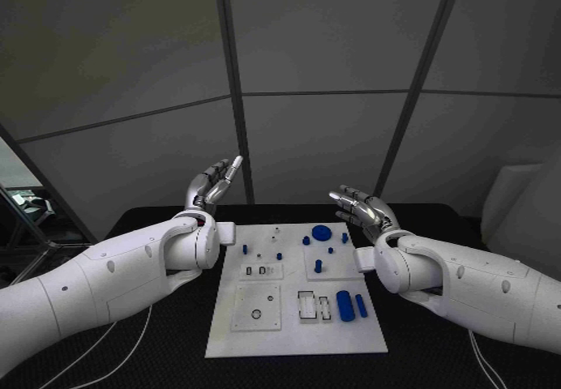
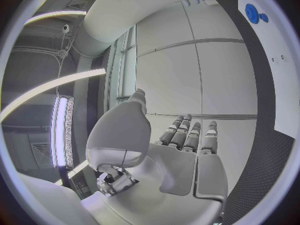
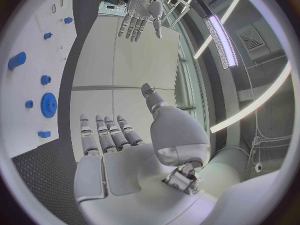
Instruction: Assemble the parts on the task board
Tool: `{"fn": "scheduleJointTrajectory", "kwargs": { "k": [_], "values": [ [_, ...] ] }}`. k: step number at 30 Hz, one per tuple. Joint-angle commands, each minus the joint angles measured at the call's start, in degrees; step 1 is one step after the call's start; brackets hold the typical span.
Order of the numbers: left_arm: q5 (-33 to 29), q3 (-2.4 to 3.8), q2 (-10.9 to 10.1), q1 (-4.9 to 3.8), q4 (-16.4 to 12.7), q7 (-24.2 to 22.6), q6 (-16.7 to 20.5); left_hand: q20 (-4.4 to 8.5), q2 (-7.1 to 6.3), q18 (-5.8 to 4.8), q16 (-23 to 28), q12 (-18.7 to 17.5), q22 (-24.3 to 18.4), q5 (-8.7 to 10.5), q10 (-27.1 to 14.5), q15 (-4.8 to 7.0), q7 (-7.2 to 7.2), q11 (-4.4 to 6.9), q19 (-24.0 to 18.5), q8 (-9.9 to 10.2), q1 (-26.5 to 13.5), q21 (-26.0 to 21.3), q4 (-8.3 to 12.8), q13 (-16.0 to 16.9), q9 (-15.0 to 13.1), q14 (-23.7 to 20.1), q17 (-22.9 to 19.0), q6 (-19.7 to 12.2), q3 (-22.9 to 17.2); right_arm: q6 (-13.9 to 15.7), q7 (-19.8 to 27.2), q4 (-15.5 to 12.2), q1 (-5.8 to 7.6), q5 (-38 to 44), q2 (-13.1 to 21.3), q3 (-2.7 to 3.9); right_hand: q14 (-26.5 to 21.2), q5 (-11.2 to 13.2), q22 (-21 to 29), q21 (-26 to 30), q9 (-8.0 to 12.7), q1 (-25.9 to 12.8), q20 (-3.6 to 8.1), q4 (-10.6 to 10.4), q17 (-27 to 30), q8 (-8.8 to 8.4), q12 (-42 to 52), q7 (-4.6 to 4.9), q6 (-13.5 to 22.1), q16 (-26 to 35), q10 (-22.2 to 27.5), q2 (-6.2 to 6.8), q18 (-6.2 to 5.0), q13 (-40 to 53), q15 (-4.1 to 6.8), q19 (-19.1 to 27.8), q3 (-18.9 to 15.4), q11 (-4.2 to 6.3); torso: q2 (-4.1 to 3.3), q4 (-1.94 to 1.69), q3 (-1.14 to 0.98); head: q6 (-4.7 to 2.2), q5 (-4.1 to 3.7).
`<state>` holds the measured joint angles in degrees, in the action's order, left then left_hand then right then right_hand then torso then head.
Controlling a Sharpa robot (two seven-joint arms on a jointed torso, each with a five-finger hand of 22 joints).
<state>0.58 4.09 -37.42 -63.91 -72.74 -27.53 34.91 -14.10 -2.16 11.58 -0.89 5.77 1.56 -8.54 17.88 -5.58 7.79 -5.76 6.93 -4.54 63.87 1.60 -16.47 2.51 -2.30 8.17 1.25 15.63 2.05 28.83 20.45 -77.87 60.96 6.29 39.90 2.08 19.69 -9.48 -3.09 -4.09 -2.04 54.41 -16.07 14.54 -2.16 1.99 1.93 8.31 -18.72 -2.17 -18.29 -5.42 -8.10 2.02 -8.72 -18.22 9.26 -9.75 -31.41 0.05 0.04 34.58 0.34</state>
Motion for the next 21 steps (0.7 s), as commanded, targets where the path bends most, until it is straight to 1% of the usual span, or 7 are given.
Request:
{"fn": "scheduleJointTrajectory", "kwargs": {
  "k": [1,5,7,8,9,16,21],
  "values": [
    [1.61,0.2,0.42,-0.29,0.94,0.22,-5.01,-0.37,0.03,-1.38,-0.39,0.3,0.07,-0.3,0.43,-0.05,0.16,-0.18,0.07,-0.28,1.12,0.26,-0.41,0.09,-0.07,0.52,0.06,0.54,0.01,-10.86,-5.46,1.71,0.26,5.66,-0.71,0.3,16.74,-0.5,-2.96,-6.18,-1.38,11.21,-0.58,1.73,-1.32,2.77,2.48,5.46,-14.43,-2.85,-16.35,1.58,-2.01,1.29,-2.0,-14.71,2.05,-2.23,0.0,0.0,0.0,0.0,-0.01],
    [1.62,0.21,0.44,-0.3,0.98,0.22,-5.04,-0.39,0.67,-1.17,-0.49,0.95,0.24,-0.24,1.13,-0.65,0.79,-0.79,0.59,-0.78,1.59,0.6,-0.33,0.21,-0.19,1.25,0.16,1.05,-0.13,-13.61,-6.94,3.16,0.39,6.95,-1.29,0.56,30.08,-0.8,-4.42,-10.11,-2.64,15.36,-0.29,2.03,-2.29,5.74,5.23,5.47,-28.48,-5.89,-31.74,2.56,-2.0,2.28,-1.92,-22.1,3.08,-2.17,0.0,0.0,0.0,0.0,-0.01],
    [1.62,0.21,0.44,-0.3,0.98,0.22,-5.04,-0.53,1.39,-1.12,-0.64,1.86,0.43,-0.14,2.62,-1.23,1.42,-1.46,1.22,-1.42,2.54,0.97,-0.17,0.38,-0.34,2.31,0.27,2.04,-0.23,-14.21,-7.26,3.47,0.42,7.23,-1.41,0.61,33.4,-1.0,-5.01,-11.9,-2.67,16.85,0.11,2.03,-2.37,6.23,5.48,4.82,-31.56,-6.59,-34.73,3.19,-2.4,2.11,-1.15,-25.17,3.69,-1.44,0.0,0.0,0.0,0.0,-0.01],
    [1.62,0.21,0.44,-0.3,0.98,0.22,-5.04,-0.67,1.99,-1.11,-0.76,2.75,0.6,-0.12,4.32,-1.8,2.07,-2.12,1.83,-2.26,3.75,1.31,0.27,0.55,-0.59,3.3,0.37,3.66,-0.38,-14.3,-7.31,3.52,0.42,7.28,-1.43,0.62,34.93,-1.04,-5.32,-12.81,-2.58,17.32,0.52,1.98,-2.4,6.27,5.47,4.47,-32.62,-6.81,-36.14,3.44,-2.48,2.0,-0.67,-26.68,4.03,-1.01,0.0,0.0,0.0,0.0,-0.01],
    [1.62,0.21,-2.24,-0.3,0.75,0.76,-7.89,-0.85,2.42,-1.12,-0.85,3.51,0.77,-0.11,5.78,-2.34,2.78,-2.77,2.48,-3.18,5.01,1.67,0.84,0.66,-0.86,4.16,0.44,5.51,-0.43,-6.63,-5.13,7.3,1.68,31.58,-1.62,0.64,36.16,-1.11,-5.56,-13.65,-2.34,17.65,1.07,1.9,-2.28,6.02,5.07,4.24,-33.52,-6.67,-37.34,3.72,-2.42,1.79,-0.32,-28.01,4.47,-0.62,-0.42,0.08,0.04,0.31,0.21],
    [1.62,0.2,-3.99,-0.31,-0.64,0.48,-8.94,-1.89,3.54,-1.05,-1.65,6.85,1.92,-0.1,13.24,-3.66,4.14,-4.15,7.42,-7.04,9.84,4.38,4.95,1.04,-1.54,11.63,1.06,13.28,0.95,-6.54,-5.81,8.27,3.07,39.59,-2.0,0.65,39.49,-1.31,-6.0,-15.37,-1.8,18.18,2.15,2.0,-2.02,5.0,3.48,3.64,-35.67,-6.09,-40.07,4.55,-2.32,1.63,0.76,-30.23,5.86,-0.01,-1.48,0.04,0.0,-0.1,0.09],
    [1.62,0.21,-5.31,-0.31,-2.33,0.42,-9.3,-2.61,4.67,-1.52,-4.14,8.49,5.04,-0.32,18.72,-5.32,5.7,-5.9,22.27,-10.18,11.41,11.54,7.73,1.2,-2.11,25.88,2.19,20.73,2.1,-7.98,-7.2,9.05,4.66,44.84,-2.43,0.65,41.72,-1.25,-7.34,-18.55,-1.72,18.7,3.26,2.02,-2.08,4.1,2.22,3.44,-36.66,-5.69,-41.4,5.31,-2.36,1.64,1.6,-33.75,6.47,0.34,-2.25,-0.1,0.03,-0.55,-0.07]
  ]
}}
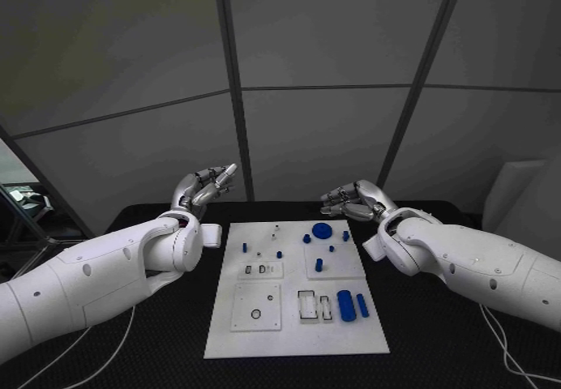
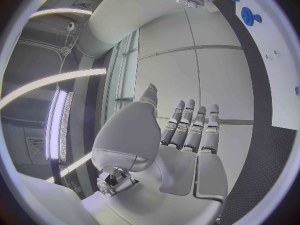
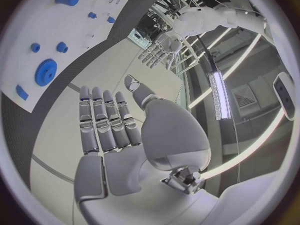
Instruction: Assemble the parts on the task board
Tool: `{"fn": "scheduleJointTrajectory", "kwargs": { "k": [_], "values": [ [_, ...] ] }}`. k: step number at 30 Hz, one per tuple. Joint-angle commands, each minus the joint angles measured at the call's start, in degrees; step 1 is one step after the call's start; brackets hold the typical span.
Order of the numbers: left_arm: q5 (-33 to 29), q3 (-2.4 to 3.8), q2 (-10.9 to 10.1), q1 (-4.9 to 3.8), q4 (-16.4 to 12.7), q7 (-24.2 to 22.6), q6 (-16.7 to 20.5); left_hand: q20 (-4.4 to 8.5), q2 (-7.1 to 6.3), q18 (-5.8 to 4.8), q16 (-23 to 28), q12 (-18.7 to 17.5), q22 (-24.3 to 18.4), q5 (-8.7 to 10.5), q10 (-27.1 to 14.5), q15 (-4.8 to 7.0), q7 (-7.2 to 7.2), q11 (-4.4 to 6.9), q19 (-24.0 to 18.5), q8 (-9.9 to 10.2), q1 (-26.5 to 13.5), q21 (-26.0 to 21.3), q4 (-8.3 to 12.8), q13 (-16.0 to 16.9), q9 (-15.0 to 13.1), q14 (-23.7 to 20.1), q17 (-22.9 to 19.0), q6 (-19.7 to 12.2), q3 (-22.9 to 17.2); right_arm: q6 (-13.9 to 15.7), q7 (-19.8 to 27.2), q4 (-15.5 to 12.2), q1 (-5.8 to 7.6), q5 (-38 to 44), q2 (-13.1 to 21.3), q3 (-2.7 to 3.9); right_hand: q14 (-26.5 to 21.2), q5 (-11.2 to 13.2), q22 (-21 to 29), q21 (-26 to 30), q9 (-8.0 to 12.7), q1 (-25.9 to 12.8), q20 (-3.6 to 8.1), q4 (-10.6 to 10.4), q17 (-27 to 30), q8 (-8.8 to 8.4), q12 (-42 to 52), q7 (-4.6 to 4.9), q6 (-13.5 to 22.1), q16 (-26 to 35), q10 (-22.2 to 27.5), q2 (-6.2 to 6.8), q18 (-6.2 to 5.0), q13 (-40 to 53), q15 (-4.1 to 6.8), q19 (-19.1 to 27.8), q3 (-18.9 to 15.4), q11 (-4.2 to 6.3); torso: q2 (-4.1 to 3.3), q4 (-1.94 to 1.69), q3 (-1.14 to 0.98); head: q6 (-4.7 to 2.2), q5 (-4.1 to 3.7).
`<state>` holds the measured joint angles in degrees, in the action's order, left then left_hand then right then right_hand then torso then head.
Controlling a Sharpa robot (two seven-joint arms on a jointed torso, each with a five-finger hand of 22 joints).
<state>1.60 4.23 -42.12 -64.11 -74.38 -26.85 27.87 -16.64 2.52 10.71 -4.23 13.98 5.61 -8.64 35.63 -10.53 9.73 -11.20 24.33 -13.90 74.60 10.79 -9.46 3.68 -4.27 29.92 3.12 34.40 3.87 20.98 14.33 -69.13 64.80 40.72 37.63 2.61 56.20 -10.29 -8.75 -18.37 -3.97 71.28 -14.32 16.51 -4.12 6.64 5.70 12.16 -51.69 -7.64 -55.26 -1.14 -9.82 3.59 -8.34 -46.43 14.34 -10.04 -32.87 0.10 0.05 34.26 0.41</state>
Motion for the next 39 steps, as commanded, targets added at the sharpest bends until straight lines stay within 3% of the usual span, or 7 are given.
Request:
{"fn": "scheduleJointTrajectory", "kwargs": {
  "k": [1,4,9,19,24,33,39],
  "values": [
    [0.61,0.07,-0.92,-0.11,-1.15,-0.27,-2.3,-0.04,0.24,-0.69,-1.26,0.32,1.54,-0.29,1.54,-0.38,3.86,-0.56,7.77,-1.07,0.82,3.75,1.11,0.03,-0.14,6.65,0.46,2.63,0.5,-0.38,-1.39,0.43,1.13,11.44,-0.24,0.12,5.67,-0.45,-2.15,-5.24,0.19,2.05,1.82,0.04,-0.15,-0.72,-1.74,-0.47,-3.91,-0.15,-4.71,1.22,-0.6,0.07,1.42,-6.38,1.44,0.71,-1.05,-0.19,0.03,-0.3,-0.22],
    [0.61,0.08,-1.94,-0.12,-2.68,-0.27,-2.4,0.0,0.7,-0.78,-2.77,0.47,1.88,-0.35,3.11,-0.44,3.95,-0.63,10.63,-1.4,1.04,5.28,2.04,0.05,-0.09,13.84,0.91,3.78,1.13,-0.96,-2.46,0.67,2.04,14.65,-0.38,0.12,7.58,-0.49,-3.44,-7.71,0.18,2.54,2.65,-0.02,-0.41,-1.11,-2.04,-0.67,-4.55,-0.34,-5.47,1.62,-0.45,0.07,2.06,-7.69,1.49,1.01,-1.66,-0.38,0.12,-0.53,-0.38],
    [0.62,0.12,-3.86,-0.14,-5.85,-0.22,-2.86,0.18,1.34,-0.57,-3.91,0.54,2.17,-0.41,5.36,-0.12,3.86,-0.58,14.11,-1.62,1.29,7.06,3.25,0.05,0.0,17.8,0.9,5.14,1.96,-2.49,-5.18,0.75,3.49,22.07,-0.48,0.12,15.41,-0.47,-7.96,-15.61,0.12,3.31,4.93,0.0,-2.13,-1.65,-2.09,-1.65,-6.44,-2.67,-7.87,2.76,-0.42,0.11,4.62,-10.51,1.54,2.32,-2.98,-0.92,0.3,-0.75,-0.79],
    [0.63,0.27,-7.8,-0.18,-13.87,0.22,-3.73,0.36,1.82,-0.46,-3.9,0.5,2.12,-0.56,7.47,0.11,3.79,-0.58,16.17,-1.74,1.64,8.0,4.53,0.06,0.05,19.63,0.69,6.38,2.65,-8.22,-13.45,-0.48,4.99,41.09,-1.22,0.13,26.62,-0.03,-15.69,-28.63,0.14,1.41,7.62,-0.19,-8.0,-2.75,-2.2,-2.93,-8.71,-10.63,-10.35,4.65,-0.68,0.11,7.67,-13.72,2.62,4.27,-6.26,-2.26,0.89,-1.35,-1.94],
    [0.63,0.31,-8.69,-0.17,-16.71,0.44,-4.26,0.36,1.86,-0.47,-3.87,0.49,2.11,-0.57,7.62,0.12,3.81,-0.61,16.27,-1.74,1.65,8.04,4.6,0.07,0.05,19.69,0.68,6.46,2.7,-9.5,-16.09,-0.79,5.11,47.41,-1.77,0.14,29.29,0.08,-22.0,-35.1,0.19,0.5,8.13,-0.21,-11.72,-2.96,-2.21,-3.18,-8.92,-15.54,-9.89,5.3,-0.02,0.13,8.34,-16.94,3.27,4.53,-7.62,-2.81,1.14,-1.67,-2.5],
    [0.63,0.41,-9.22,-0.16,-19.41,0.79,-4.81,0.36,1.9,-0.47,-3.82,0.49,2.09,-0.59,7.73,0.1,3.85,-0.65,16.34,-1.74,1.64,8.07,4.65,0.07,0.05,19.7,0.67,6.52,2.73,-11.7,-18.85,-1.09,5.19,53.09,-2.51,0.14,29.57,0.16,-46.92,-53.1,0.2,-0.5,8.16,-0.34,-20.63,-2.99,-2.2,-3.46,-8.46,-27.97,-8.57,5.64,3.66,0.27,8.34,-27.25,4.17,4.67,-9.54,-3.34,1.36,-2.1,-3.03],
    [0.63,0.55,-9.29,-0.16,-19.91,0.97,-4.99,0.36,1.91,-0.48,-3.81,0.49,2.09,-0.59,7.74,0.1,3.85,-0.65,16.34,-1.74,1.64,8.07,4.66,0.07,0.05,19.69,0.66,6.53,2.74,-11.24,-20.21,-1.36,5.31,54.74,-2.73,0.14,28.74,0.04,-52.36,-56.84,0.2,-0.84,7.91,-0.41,-25.69,-2.98,-2.21,-3.47,-8.42,-34.25,-8.64,5.44,4.44,0.29,8.11,-28.96,4.54,4.62,-10.25,-3.39,1.37,-2.31,-3.13]
  ]
}}
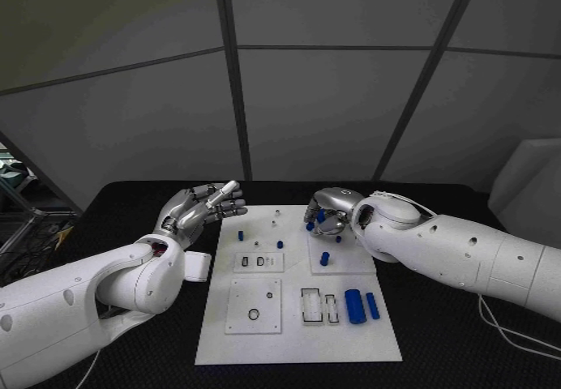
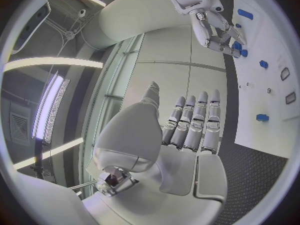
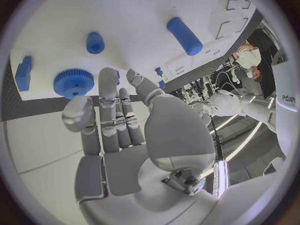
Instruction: Assemble the parts on the task board
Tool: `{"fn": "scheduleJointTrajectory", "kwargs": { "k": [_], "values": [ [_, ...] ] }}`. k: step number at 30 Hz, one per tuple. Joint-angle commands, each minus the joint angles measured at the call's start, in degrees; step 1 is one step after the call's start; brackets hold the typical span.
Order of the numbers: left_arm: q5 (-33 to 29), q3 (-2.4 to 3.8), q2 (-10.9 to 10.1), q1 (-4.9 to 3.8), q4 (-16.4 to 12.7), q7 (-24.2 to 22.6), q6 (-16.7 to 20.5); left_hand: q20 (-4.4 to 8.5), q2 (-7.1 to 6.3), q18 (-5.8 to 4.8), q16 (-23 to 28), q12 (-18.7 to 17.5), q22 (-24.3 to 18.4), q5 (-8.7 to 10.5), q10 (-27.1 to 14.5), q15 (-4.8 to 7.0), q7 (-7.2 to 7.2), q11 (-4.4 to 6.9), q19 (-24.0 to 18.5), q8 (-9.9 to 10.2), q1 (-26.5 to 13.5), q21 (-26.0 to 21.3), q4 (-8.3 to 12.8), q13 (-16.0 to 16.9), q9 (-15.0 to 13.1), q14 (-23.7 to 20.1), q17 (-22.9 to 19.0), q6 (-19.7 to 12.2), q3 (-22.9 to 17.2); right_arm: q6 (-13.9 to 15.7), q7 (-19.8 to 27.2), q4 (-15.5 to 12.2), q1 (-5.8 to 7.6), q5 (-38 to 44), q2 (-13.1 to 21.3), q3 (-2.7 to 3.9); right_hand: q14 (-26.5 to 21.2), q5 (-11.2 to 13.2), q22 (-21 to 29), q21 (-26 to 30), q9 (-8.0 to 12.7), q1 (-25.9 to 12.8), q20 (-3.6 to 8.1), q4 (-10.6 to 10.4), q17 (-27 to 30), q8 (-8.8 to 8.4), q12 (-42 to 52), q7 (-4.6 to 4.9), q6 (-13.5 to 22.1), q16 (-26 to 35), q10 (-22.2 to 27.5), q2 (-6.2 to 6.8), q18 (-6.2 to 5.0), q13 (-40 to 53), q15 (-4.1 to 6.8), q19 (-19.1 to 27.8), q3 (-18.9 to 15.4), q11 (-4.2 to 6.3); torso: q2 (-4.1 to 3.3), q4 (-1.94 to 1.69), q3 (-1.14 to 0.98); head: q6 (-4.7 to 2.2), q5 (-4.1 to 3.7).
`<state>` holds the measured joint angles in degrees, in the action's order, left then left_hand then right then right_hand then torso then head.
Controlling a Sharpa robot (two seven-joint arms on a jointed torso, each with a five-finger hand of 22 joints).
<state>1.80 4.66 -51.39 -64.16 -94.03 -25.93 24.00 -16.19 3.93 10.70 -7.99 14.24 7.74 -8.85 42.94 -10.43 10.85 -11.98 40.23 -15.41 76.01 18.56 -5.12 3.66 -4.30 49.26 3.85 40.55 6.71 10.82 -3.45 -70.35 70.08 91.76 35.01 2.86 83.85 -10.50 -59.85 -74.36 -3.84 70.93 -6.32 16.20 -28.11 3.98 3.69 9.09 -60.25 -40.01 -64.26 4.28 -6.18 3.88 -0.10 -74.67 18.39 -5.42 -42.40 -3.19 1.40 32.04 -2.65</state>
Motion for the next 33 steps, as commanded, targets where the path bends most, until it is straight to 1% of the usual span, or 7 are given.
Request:
{"fn": "scheduleJointTrajectory", "kwargs": {
  "k": [1,7,9,20,24,26,33],
  "values": [
    [0.43,0.14,-0.02,-0.1,-0.27,0.08,-1.15,-0.09,0.53,-0.47,-0.02,0.21,-0.05,-0.39,0.47,-0.02,2.78,0.09,0.47,-0.22,0.22,0.3,0.35,0.08,0.08,0.33,-0.07,0.4,-0.08,-0.81,-2.68,-0.15,0.05,3.97,-0.12,-0.11,1.06,0.22,-1.99,-1.33,0.06,-0.53,-0.12,-0.11,-2.74,-0.32,-0.18,-0.39,0.13,-3.01,0.28,-0.06,0.92,0.01,-0.12,-1.0,0.58,-0.03,-0.77,-0.12,0.05,-0.08,-0.11],
    [0.43,0.19,-0.13,-0.1,-0.17,0.21,-1.24,-0.09,0.54,-0.47,0.0,0.2,-0.06,-0.4,0.49,-0.03,2.79,0.08,0.48,-0.22,0.22,0.31,0.35,0.08,0.08,0.33,-0.08,0.41,-0.08,2.09,-3.72,-0.63,0.09,5.22,0.05,-0.1,1.1,-0.14,-6.19,-3.99,0.05,-0.82,-0.22,-0.14,-8.41,-0.3,-0.18,-0.36,-0.07,-9.12,-0.42,-0.32,1.59,0.02,-0.22,-2.77,1.35,-0.02,-0.89,-0.06,-0.07,0.11,0.09],
    [0.43,0.2,-0.18,-0.1,-0.13,0.22,-1.24,-0.09,0.54,-0.47,0.0,0.2,-0.06,-0.4,0.49,-0.03,2.79,0.08,0.48,-0.22,0.22,0.31,0.35,0.08,0.08,0.33,-0.08,0.41,-0.08,2.56,-3.76,-0.82,0.09,5.35,0.13,-0.09,1.06,-0.26,-7.12,-4.57,0.04,-0.98,-0.23,-0.19,-9.57,-0.27,-0.15,-0.34,-0.21,-10.45,-0.77,-0.43,1.74,0.03,-0.23,-3.15,1.66,-0.01,-0.91,-0.05,-0.05,0.05,0.11],
    [0.43,0.21,-0.39,-0.1,0.05,0.35,-1.39,-0.09,0.57,-0.49,0.05,0.17,-0.07,-0.41,0.54,-0.05,2.84,0.03,0.53,-0.2,0.21,0.32,0.4,0.07,0.09,0.31,-0.09,0.43,-0.05,3.58,-3.86,-1.61,0.1,5.6,0.39,-0.08,0.71,-0.45,-9.34,-5.97,-0.01,-1.45,-0.19,-0.3,-12.18,-0.21,-0.07,-0.52,-0.89,-13.62,-2.09,-0.73,2.08,0.11,-0.12,-4.04,2.87,0.22,-1.12,-0.05,-0.16,-0.16,-0.01],
    [0.43,0.21,-0.43,-0.1,0.25,0.42,-1.49,-0.09,0.58,-0.49,0.06,0.16,-0.08,-0.42,0.55,-0.06,2.85,0.02,0.55,-0.2,0.22,0.33,0.43,0.07,0.1,0.31,-0.09,0.44,-0.04,4.53,-4.15,-1.71,0.1,5.78,0.46,-0.08,0.68,-0.46,-9.61,-6.13,-0.01,-1.46,-0.17,-0.29,-12.47,-0.22,-0.08,-0.55,-0.94,-13.94,-2.22,-0.74,2.13,0.11,-0.11,-4.16,3.01,0.26,-1.19,0.0,-0.17,-0.26,-0.05],
    [0.43,0.21,-0.41,-0.1,0.37,0.44,-1.54,-0.09,0.58,-0.49,0.06,0.16,-0.08,-0.42,0.55,-0.06,2.85,0.02,0.55,-0.2,0.22,0.33,0.43,0.07,0.1,0.31,-0.09,0.44,-0.04,5.12,-4.27,-1.74,0.1,5.91,0.47,-0.07,0.65,-0.47,-9.61,-6.15,-0.01,-1.46,-0.16,-0.26,-12.48,-0.21,-0.11,-0.57,-0.98,-14.03,-2.26,-0.73,2.12,0.11,-0.09,-4.15,3.11,0.27,-1.22,-0.05,-0.2,-0.29,-0.13],
    [0.43,0.21,-0.41,-0.1,0.68,0.53,-1.76,-0.1,0.59,-0.5,0.08,0.14,-0.08,-0.42,0.56,-0.07,2.85,0.02,0.56,-0.19,0.24,0.34,0.46,0.07,0.1,0.32,-0.1,0.45,-0.03,6.33,-4.55,-2.11,0.1,6.37,0.59,-0.06,0.57,-0.56,-9.71,-6.23,-0.02,-1.4,-0.14,-0.19,-12.63,-0.2,-0.16,-0.6,-1.09,-14.27,-2.27,-0.69,2.13,0.09,-0.08,-4.16,3.32,0.28,-1.3,-0.1,-0.27,-0.11,-0.1]
  ]
}}
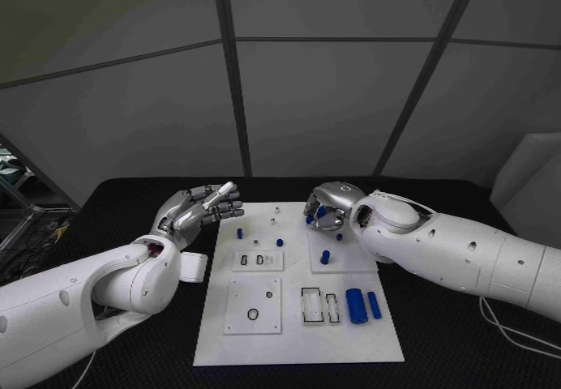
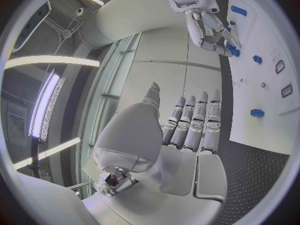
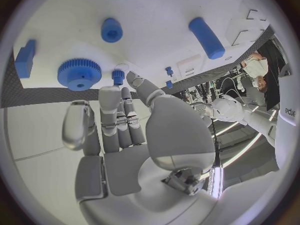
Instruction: Assemble the parts on the task board
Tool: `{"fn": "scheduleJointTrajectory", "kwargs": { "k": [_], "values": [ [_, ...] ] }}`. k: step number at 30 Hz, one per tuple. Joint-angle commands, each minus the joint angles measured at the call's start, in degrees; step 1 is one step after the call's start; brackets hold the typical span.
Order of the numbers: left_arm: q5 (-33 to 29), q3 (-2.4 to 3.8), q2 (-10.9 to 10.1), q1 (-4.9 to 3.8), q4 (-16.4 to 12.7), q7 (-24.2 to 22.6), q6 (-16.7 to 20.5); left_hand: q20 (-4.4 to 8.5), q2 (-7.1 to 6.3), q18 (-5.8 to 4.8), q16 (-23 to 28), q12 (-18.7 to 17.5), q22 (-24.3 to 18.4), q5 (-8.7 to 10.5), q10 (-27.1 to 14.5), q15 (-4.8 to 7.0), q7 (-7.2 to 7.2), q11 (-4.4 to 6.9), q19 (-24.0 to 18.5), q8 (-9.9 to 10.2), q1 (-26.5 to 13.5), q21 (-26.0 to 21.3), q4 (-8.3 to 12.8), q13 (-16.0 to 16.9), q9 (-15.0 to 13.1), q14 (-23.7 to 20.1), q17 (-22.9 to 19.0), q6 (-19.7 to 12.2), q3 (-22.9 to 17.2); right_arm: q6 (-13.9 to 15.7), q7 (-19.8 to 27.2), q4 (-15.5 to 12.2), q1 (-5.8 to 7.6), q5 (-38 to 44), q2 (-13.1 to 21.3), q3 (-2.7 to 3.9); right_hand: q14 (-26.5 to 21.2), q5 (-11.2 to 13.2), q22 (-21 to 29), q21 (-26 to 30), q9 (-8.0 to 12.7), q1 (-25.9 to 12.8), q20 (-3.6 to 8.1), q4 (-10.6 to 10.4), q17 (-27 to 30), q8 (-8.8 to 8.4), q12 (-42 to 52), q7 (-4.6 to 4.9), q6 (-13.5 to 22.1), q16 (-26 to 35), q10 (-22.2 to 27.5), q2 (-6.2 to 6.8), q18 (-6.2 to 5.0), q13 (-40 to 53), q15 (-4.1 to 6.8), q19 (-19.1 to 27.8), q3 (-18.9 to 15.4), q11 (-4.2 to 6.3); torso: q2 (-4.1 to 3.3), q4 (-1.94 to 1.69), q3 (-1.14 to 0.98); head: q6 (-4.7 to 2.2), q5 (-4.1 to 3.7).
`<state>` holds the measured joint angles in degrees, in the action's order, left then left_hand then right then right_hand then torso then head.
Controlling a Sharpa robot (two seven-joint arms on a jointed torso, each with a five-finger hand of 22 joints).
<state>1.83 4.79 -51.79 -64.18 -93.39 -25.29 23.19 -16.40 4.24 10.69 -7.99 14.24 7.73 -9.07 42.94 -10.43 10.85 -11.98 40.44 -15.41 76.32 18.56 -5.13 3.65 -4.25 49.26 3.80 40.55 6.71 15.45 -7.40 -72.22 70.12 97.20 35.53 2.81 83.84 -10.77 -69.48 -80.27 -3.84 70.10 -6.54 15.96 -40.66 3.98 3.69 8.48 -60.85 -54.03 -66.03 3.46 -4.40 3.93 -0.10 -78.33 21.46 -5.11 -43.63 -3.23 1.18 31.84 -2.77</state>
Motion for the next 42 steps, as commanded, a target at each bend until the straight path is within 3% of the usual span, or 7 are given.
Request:
{"fn": "scheduleJointTrajectory", "kwargs": {
  "k": [1,27,42],
  "values": [
    [0.4,0.08,-0.01,-0.09,0.06,-0.1,-0.98,0.11,0.29,-0.49,0.08,0.14,-0.07,-0.2,0.57,-0.08,2.85,0.02,0.37,-0.19,-0.06,0.34,0.47,0.08,0.06,0.32,-0.06,0.46,-0.03,1.71,-0.63,-0.25,0.07,0.96,0.09,-0.01,0.55,-0.32,-0.18,-0.39,-0.02,-0.57,0.08,0.06,-0.2,-0.18,-0.18,0.0,-0.56,-0.4,-0.51,0.17,0.37,0.03,-0.08,-0.53,0.33,-0.02,-0.07,-0.06,-0.04,0.08,0.02],
    [0.4,0.08,-0.03,-0.09,1.02,0.14,-1.47,0.11,0.28,-0.53,0.21,-0.03,-0.13,-0.17,0.62,-0.11,2.79,0.05,0.49,-0.12,0.21,0.38,0.88,0.04,0.09,0.35,-0.07,0.51,0.04,4.02,-1.04,-1.84,0.08,1.4,0.87,0.12,0.44,-0.44,-1.41,-1.07,-0.01,-0.72,0.1,0.05,-1.15,-0.23,-0.13,-0.03,-0.75,-1.57,-0.8,0.41,0.59,0.05,-0.06,-1.1,0.85,0.03,-0.25,-0.01,-0.16,0.29,0.12],
    [0.4,0.08,0.25,-0.09,1.5,0.28,-1.62,0.12,0.28,-0.54,0.24,-0.07,-0.14,-0.15,0.63,-0.11,2.76,0.08,0.51,-0.1,0.27,0.38,0.98,0.04,0.1,0.35,-0.08,0.52,0.05,0.16,-1.66,0.11,0.15,1.62,-0.43,0.24,0.19,-0.39,-1.15,-1.01,0.02,-0.82,0.09,0.11,-0.87,-0.29,-0.29,0.01,-0.72,-1.59,-0.44,0.87,0.53,-0.03,-0.1,-0.89,0.99,-0.05,-0.39,-0.12,-0.2,0.52,0.08]
  ]
}}
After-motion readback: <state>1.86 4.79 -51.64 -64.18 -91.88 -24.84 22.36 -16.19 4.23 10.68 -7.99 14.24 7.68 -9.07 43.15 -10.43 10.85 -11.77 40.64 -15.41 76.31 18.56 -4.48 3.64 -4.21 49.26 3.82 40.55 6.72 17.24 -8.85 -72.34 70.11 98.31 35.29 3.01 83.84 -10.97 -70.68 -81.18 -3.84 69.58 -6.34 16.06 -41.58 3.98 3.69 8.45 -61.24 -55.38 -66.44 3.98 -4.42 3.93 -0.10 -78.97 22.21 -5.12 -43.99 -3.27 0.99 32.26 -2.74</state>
